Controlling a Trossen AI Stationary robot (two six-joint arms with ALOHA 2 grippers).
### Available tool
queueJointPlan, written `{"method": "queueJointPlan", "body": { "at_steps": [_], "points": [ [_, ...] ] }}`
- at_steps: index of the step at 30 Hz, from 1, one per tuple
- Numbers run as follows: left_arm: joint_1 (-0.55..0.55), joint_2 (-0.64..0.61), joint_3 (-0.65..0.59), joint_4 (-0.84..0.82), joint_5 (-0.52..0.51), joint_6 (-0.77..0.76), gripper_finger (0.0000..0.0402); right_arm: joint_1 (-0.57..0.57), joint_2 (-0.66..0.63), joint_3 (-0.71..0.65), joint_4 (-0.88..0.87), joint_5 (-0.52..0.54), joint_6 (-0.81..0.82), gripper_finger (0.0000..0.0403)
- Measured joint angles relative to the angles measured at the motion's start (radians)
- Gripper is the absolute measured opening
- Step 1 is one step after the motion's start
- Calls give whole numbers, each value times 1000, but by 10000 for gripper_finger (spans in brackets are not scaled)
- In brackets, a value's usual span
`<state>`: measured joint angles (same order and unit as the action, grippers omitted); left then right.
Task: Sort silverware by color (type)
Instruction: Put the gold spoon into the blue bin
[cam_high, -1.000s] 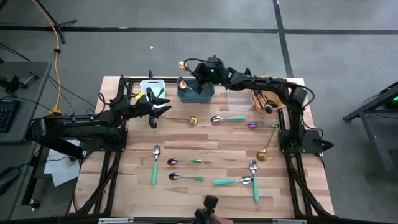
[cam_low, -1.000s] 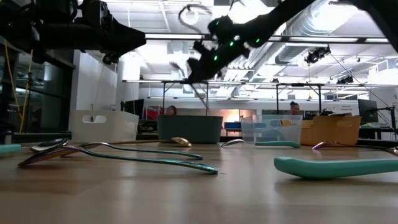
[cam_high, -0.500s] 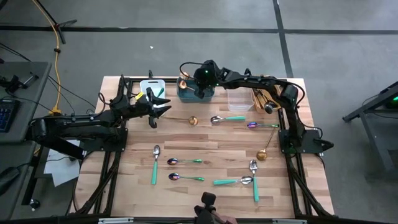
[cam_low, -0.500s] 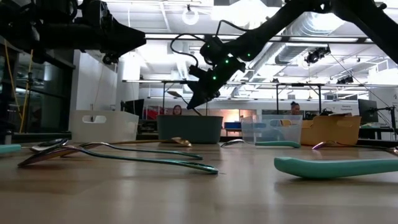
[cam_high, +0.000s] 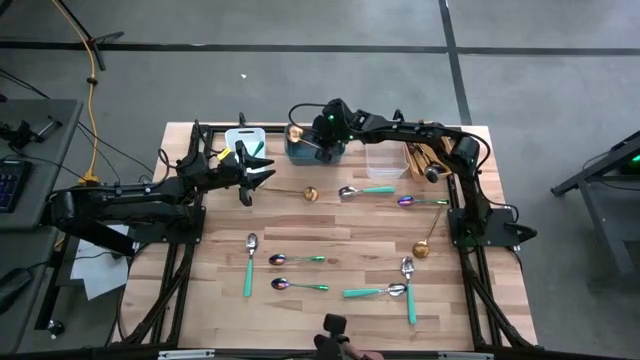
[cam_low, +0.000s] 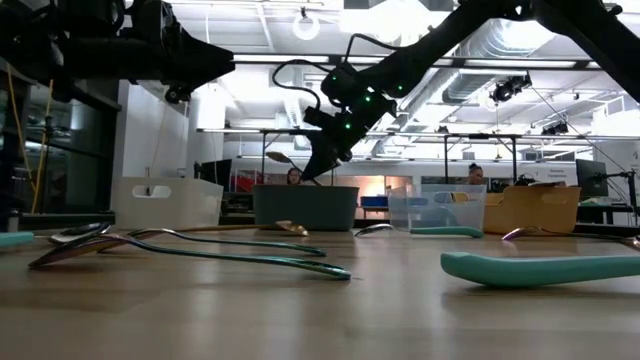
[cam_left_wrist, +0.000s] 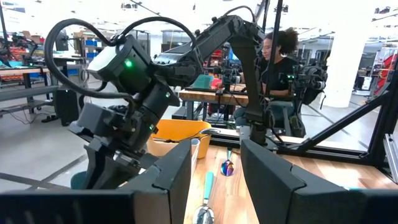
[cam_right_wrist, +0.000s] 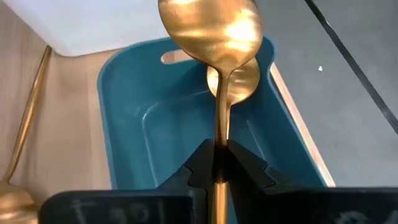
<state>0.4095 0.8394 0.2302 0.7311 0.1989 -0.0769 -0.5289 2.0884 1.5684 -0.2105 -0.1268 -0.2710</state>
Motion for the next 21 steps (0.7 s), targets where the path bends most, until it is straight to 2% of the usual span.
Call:
{"method": "queueJointPlan", "body": {
  "at_steps": [16,21],
  "points": [
    [0,0,0,0,0,0,133,0,0,0,-10,7,5,38],
    [0,0,0,0,0,0,133,0,0,0,-11,13,45,68]
  ]
}}
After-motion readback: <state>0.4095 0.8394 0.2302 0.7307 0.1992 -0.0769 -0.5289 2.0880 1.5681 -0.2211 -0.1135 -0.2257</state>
